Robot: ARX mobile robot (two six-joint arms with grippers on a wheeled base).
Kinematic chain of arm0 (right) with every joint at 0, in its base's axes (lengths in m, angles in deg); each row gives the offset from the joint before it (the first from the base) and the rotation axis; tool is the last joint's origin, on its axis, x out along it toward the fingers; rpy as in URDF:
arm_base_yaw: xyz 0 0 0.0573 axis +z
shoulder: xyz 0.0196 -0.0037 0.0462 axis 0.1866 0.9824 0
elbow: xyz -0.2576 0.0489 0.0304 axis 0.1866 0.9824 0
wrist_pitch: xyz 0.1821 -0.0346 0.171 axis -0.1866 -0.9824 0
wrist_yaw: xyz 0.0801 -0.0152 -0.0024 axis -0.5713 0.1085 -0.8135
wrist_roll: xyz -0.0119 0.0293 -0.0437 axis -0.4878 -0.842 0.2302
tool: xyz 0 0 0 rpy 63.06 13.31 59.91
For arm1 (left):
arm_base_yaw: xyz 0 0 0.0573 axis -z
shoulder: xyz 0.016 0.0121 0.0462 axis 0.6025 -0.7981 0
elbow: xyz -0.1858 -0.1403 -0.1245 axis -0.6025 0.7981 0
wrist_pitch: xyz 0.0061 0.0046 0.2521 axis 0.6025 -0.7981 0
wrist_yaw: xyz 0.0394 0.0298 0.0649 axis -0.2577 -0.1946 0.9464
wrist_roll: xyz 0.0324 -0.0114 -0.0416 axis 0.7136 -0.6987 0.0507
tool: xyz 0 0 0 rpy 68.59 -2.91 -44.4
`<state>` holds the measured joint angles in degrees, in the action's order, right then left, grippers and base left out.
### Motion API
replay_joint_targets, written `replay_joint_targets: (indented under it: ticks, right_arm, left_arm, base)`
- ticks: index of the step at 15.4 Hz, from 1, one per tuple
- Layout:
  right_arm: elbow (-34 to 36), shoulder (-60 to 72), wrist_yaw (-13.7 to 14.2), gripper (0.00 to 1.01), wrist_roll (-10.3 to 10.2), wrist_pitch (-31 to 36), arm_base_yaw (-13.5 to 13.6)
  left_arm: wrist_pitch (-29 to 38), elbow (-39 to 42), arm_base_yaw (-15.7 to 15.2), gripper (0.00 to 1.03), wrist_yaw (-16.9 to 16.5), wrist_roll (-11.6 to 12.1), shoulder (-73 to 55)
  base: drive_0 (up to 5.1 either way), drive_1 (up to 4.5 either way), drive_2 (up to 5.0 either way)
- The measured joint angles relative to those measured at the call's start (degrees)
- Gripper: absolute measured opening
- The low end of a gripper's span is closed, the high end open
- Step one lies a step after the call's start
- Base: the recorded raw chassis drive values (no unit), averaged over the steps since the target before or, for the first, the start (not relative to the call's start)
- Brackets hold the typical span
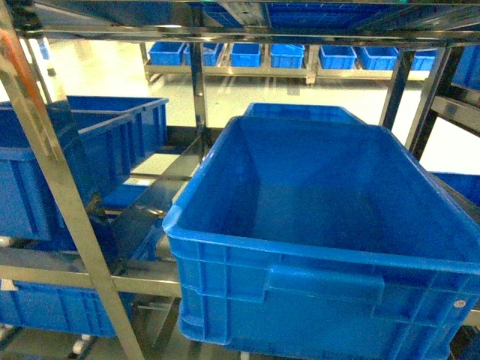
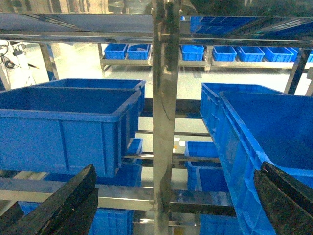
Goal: Pick red block from blue box to shelf
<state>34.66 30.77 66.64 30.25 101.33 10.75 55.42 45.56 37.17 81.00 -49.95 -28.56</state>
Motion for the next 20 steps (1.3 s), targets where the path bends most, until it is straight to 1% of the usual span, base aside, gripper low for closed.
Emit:
replay_joint_targets:
  ticks: [20]
  right_arm:
    - [0.0, 0.0, 0.0, 0.28, 0.0, 0.0, 0.0]
  left_arm:
    - [0.0, 0.0, 0.0, 0.98, 0.0, 0.0, 0.0]
  base:
    - [0.0, 0.0, 0.0]
